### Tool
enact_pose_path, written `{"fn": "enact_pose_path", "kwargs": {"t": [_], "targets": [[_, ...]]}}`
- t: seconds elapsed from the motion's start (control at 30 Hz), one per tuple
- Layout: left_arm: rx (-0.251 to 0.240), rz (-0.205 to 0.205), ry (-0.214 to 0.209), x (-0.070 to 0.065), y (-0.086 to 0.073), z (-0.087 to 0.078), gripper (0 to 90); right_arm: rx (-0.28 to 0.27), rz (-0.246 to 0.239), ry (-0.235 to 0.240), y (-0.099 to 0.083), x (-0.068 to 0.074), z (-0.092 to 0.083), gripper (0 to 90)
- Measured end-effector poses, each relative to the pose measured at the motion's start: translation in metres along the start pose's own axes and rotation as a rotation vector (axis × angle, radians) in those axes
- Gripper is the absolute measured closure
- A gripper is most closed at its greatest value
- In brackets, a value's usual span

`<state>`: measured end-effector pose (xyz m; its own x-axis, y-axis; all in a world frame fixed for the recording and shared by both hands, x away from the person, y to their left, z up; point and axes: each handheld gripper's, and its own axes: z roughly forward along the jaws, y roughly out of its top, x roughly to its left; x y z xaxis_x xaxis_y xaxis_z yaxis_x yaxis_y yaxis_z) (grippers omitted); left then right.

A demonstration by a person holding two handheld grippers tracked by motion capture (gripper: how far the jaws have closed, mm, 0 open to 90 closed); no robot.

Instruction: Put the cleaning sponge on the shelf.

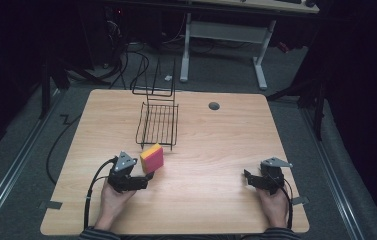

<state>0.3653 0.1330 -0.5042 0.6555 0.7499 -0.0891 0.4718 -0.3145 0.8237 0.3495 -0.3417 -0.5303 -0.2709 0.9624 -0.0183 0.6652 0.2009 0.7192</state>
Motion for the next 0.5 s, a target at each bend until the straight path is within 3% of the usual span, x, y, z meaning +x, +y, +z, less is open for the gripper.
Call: {"fn": "enact_pose_path", "kwargs": {"t": [0.5], "targets": [[-0.013,-0.056,-0.028,0.008,-0.001,0.019,29.0,0.0,0.0,0.0,0.0,0.0,0.0,26.5]]}}
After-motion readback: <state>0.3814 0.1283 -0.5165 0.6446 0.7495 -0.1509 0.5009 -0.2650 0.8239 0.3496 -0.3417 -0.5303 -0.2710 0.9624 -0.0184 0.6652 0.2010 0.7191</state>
